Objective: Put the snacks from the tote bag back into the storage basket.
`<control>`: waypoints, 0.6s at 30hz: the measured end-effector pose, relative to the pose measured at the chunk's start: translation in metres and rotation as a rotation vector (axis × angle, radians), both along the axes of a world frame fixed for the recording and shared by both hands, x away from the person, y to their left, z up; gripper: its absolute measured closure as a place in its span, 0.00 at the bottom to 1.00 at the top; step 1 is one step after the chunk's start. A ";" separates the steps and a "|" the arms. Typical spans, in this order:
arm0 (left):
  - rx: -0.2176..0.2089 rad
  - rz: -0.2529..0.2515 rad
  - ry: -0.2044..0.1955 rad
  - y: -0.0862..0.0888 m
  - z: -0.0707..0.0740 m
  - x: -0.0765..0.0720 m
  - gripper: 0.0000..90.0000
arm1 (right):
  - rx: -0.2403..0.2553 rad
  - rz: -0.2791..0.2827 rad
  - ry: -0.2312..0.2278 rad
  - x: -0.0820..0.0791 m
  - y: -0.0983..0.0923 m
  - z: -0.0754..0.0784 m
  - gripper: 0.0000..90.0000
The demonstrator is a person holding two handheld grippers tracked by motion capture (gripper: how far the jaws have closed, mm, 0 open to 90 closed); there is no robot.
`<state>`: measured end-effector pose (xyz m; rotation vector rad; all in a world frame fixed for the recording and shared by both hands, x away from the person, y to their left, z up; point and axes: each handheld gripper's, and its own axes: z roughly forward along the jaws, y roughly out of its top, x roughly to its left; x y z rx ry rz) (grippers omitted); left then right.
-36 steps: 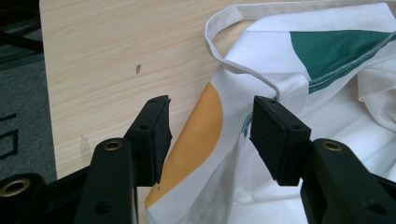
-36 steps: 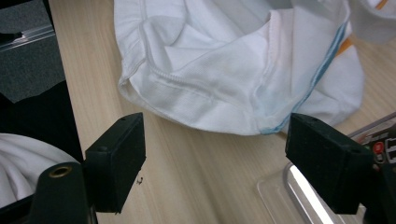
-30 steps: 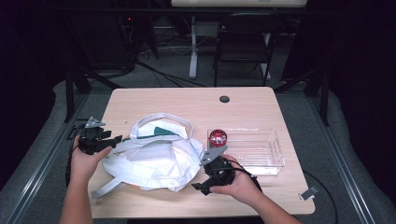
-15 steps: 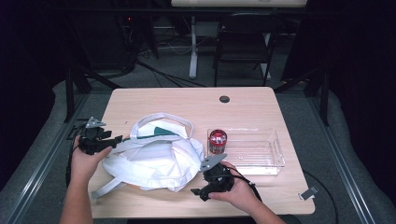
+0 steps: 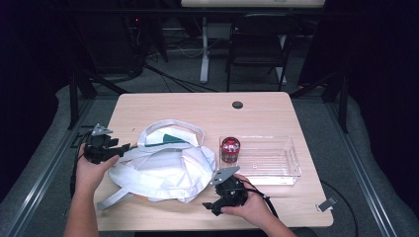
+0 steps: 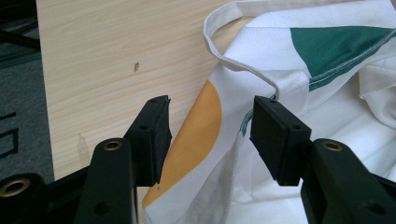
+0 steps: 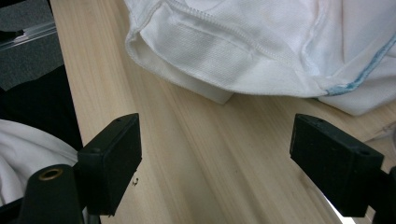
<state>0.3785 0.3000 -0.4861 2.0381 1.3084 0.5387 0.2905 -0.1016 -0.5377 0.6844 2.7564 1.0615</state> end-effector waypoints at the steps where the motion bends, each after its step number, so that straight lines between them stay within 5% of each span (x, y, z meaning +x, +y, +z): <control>1: 0.001 0.000 0.000 0.000 0.000 0.000 0.53 | 0.008 -0.002 0.001 -0.001 0.000 -0.001 0.19; 18: 0.006 -0.005 0.012 -0.003 -0.003 0.002 0.52 | -0.011 0.011 0.004 -0.005 0.000 -0.011 0.20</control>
